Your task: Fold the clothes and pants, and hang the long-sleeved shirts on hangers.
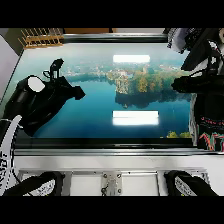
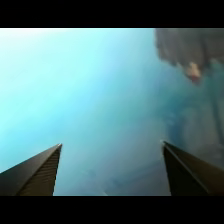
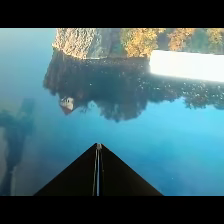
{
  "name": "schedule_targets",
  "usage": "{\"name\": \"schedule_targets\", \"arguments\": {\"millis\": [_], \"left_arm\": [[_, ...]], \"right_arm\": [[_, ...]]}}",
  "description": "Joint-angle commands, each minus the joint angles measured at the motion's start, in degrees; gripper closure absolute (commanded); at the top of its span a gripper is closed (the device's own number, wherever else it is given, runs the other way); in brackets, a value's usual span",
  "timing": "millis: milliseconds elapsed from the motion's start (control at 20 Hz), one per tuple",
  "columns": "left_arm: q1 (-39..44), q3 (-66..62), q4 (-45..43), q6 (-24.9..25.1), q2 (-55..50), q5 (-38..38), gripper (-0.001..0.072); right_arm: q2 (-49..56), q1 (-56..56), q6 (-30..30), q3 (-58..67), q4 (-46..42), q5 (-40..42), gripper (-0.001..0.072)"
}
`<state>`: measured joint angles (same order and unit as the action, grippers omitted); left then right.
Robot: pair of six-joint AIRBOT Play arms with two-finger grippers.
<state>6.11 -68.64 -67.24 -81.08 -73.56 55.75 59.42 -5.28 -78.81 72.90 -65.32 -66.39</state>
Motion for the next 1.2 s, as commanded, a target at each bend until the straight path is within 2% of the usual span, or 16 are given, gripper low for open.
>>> {"name": "schedule_targets", "arguments": {"millis": [0,150,250,500,800,850,900,1000,1050,1150], "left_arm": [[-0.72,-4.59,-18.1,-0.96,-3.91,-7.21,0.0053],[-0.74,-11.43,-34.42,-4.31,-13.53,-8.09,0.0053],[-0.76,-15.34,-38.34,-4.42,-20.59,-7.93,0.0053],[-2.58,-22.64,-38.03,-5.22,-33.2,-7.8,0.0053],[-2.75,-24.55,-37.64,-6.99,-36.87,-7.98,0.0054],[-2.78,-24.52,-37.68,-9.05,-36.87,-7.8,0.0055],[-2.78,-24.55,-37.81,-10.62,-36.83,-7.65,0.0186],[-2.75,-24.55,-37.68,-10.97,-36.48,-6.23,0.067],[-2.56,-24.55,-37.57,-11.28,-35.58,-5.16,0.0699],[-0.46,-24.55,-37.77,-11.23,-30.93,-4.94,0.0699]], "right_arm": [[0.02,0.04,-0.02,-0.02,0.02,-0.02,0.0675],[0.02,0.04,-0.02,-0.02,0.02,-0.02,0.0674],[0.02,0.04,-0.02,-0.02,0.02,0.0,0.0674],[0.02,0.04,0.0,-0.02,0.02,-0.02,0.0675],[0.02,0.04,-0.02,-0.02,0.02,-0.02,0.0674],[0.02,0.04,0.0,-0.02,0.02,-0.02,0.0674],[0.02,0.04,-0.02,-0.02,0.02,-0.02,0.0675],[0.02,0.04,-0.02,-0.02,0.02,-0.02,0.0675],[0.02,0.04,-0.02,-0.02,0.02,-0.02,0.0674],[0.02,0.04,-0.02,-0.02,0.02,-0.02,0.0674]]}}
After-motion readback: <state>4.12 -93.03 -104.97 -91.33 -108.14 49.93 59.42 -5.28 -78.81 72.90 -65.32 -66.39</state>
